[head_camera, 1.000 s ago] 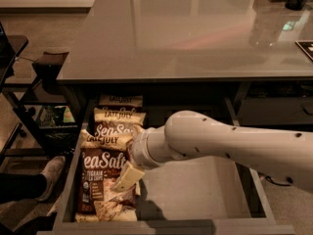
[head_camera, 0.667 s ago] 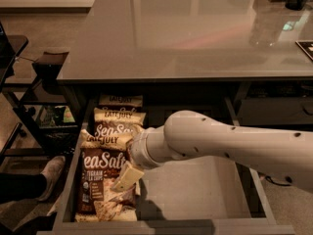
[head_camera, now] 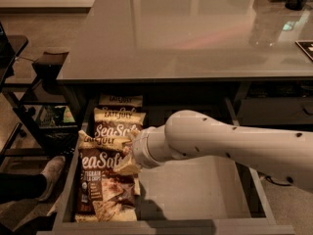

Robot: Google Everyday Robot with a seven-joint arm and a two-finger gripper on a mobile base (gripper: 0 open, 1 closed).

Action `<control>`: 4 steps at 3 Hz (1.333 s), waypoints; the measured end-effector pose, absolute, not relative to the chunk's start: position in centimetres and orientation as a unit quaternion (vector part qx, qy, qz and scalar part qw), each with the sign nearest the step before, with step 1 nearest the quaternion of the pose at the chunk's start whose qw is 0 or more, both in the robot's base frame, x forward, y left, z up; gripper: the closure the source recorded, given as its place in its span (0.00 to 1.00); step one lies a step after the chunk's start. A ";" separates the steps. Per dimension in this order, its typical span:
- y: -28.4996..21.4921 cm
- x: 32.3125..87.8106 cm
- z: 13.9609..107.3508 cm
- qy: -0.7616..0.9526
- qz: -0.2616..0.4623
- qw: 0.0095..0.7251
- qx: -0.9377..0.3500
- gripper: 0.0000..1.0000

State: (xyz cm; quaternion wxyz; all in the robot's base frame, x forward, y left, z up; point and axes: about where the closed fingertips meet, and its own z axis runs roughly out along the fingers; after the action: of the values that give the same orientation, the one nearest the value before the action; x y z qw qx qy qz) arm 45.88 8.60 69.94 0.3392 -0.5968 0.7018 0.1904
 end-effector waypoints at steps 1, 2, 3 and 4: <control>8.6 45.9 69.9 0.702 0.190 0.339 -0.597 0.66; 8.6 45.9 69.9 0.702 0.190 0.339 -0.597 0.89; 8.6 45.9 69.9 0.702 0.191 0.339 -0.597 1.00; 8.3 45.7 70.3 0.698 0.203 0.349 -0.592 1.00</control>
Offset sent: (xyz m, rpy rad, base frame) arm 0.0000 0.0000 0.0000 0.0000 0.0000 0.0000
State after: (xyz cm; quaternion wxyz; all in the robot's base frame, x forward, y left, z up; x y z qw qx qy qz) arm 45.74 8.27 70.35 0.3486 -0.5920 0.6978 0.2027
